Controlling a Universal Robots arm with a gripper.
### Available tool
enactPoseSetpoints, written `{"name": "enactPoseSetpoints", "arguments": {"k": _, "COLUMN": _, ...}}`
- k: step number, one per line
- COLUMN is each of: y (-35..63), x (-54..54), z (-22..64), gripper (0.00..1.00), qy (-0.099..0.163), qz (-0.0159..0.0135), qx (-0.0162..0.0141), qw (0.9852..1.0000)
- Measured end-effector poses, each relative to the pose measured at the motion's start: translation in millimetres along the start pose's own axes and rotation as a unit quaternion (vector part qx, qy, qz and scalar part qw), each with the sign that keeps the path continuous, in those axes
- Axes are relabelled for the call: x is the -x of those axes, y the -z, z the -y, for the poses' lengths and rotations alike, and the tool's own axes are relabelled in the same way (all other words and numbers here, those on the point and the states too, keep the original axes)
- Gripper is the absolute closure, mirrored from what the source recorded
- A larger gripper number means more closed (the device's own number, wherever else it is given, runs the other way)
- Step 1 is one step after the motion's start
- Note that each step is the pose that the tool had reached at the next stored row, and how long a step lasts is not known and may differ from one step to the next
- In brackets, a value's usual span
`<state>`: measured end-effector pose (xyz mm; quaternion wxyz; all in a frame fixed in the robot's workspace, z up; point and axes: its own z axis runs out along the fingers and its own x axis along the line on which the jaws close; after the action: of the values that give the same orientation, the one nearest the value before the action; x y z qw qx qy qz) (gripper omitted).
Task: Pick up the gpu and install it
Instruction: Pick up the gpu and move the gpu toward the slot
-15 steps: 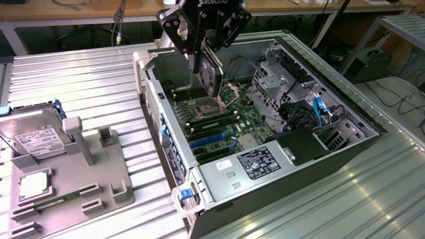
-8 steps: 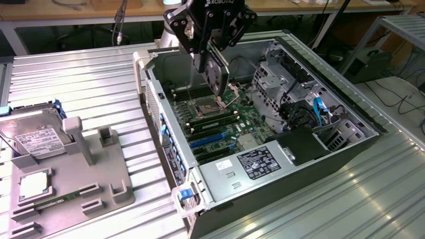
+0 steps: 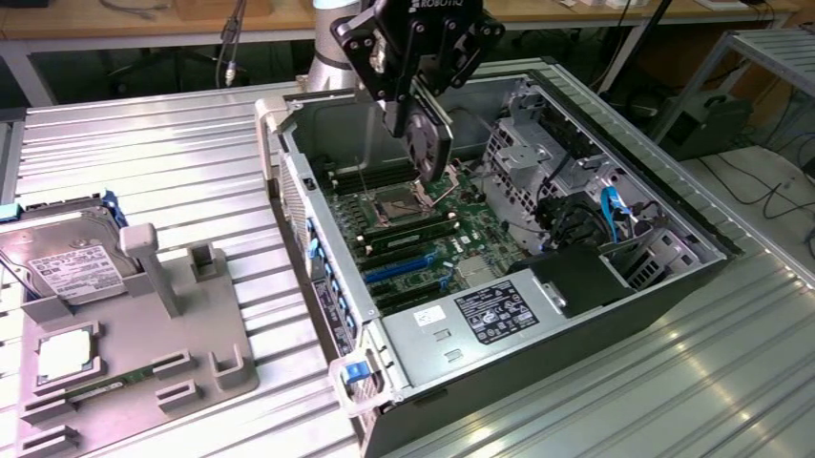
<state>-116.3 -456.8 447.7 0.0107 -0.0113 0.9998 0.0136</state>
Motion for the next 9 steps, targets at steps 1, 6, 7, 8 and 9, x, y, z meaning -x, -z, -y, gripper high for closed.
{"name": "enactPoseSetpoints", "arguments": {"k": 1, "y": -0.1, "x": 1.4, "z": 0.0, "gripper": 0.71, "qy": 0.000, "qz": 0.0000, "qx": 0.0000, "qw": 1.0000}}
{"name": "enactPoseSetpoints", "arguments": {"k": 6, "y": -0.5, "x": 13.9, "z": 0.3, "gripper": 0.71, "qy": 0.000, "qz": 0.0000, "qx": -0.0001, "qw": 1.0000}}
{"name": "enactPoseSetpoints", "arguments": {"k": 7, "y": -0.7, "x": 17.6, "z": 0.4, "gripper": 0.71, "qy": 0.000, "qz": 0.0000, "qx": 0.0000, "qw": 1.0000}}
{"name": "enactPoseSetpoints", "arguments": {"k": 8, "y": -0.8, "x": 20.4, "z": 0.5, "gripper": 0.71, "qy": 0.000, "qz": 0.0000, "qx": 0.0000, "qw": 1.0000}}
{"name": "enactPoseSetpoints", "arguments": {"k": 9, "y": -0.8, "x": 22.0, "z": 0.5, "gripper": 0.71, "qy": 0.000, "qz": 0.0000, "qx": 0.0000, "qw": 1.0000}}
